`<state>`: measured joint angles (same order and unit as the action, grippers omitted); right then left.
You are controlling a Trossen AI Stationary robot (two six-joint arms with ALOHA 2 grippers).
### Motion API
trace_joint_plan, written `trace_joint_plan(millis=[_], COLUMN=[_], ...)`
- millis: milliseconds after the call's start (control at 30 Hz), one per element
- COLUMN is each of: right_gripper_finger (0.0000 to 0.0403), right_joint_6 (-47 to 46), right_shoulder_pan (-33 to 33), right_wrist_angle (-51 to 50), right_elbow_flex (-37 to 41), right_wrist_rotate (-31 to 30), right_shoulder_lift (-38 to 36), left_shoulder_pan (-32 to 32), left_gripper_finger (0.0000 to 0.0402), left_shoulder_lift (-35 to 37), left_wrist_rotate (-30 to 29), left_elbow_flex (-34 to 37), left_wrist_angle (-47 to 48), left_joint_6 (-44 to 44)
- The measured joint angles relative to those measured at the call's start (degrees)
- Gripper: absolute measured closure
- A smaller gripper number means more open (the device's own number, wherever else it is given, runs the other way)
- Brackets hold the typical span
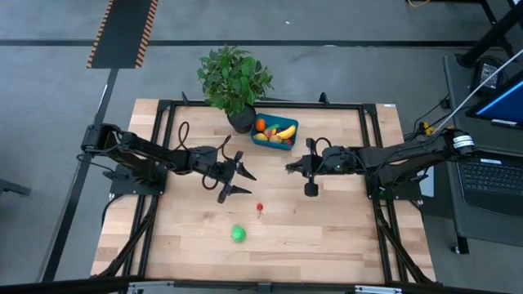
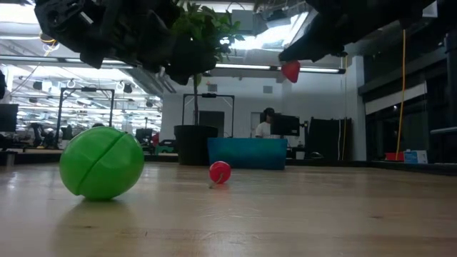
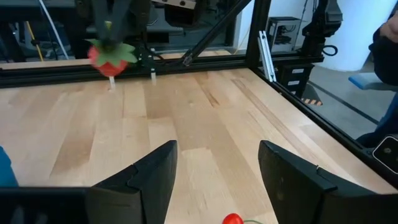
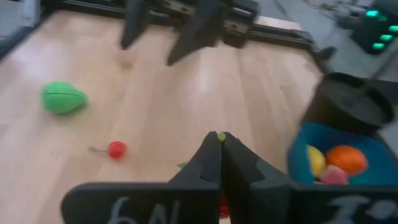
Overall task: Pick and placing Produce into tupperware
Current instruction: Put the red strawberry into the blue container
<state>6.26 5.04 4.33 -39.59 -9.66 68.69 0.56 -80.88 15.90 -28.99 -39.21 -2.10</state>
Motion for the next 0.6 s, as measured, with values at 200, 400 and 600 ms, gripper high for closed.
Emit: trace_joint_plan(millis=[200,400,600], right_gripper_finger=[0.0402,0.0402,0.0402], right_joint_6=[-0.6,-1.7,-3.1], right_shoulder_pan=[0.0,-0.3,-2.8], right_wrist_angle=[0.0,0.0,0.2], right_elbow_flex=[0.0,0.0,0.0], right_wrist_rotate=[-9.8,-18.4,-17.7], right_shoulder_lift=[0.0,0.0,0.4], left_shoulder_pan=[0.0,0.0,0.0], left_gripper_finger=[0.0184,0.0185,0.0182], left_shoulder_lift=[0.0,0.0,0.0], left_wrist_rotate=[0.0,0.0,0.0], left_elbow_flex=[0.0,0.0,0.0], left_wrist_angle=[0.5,0.9,0.9], left_joint_6=[0.0,0.0,0.0])
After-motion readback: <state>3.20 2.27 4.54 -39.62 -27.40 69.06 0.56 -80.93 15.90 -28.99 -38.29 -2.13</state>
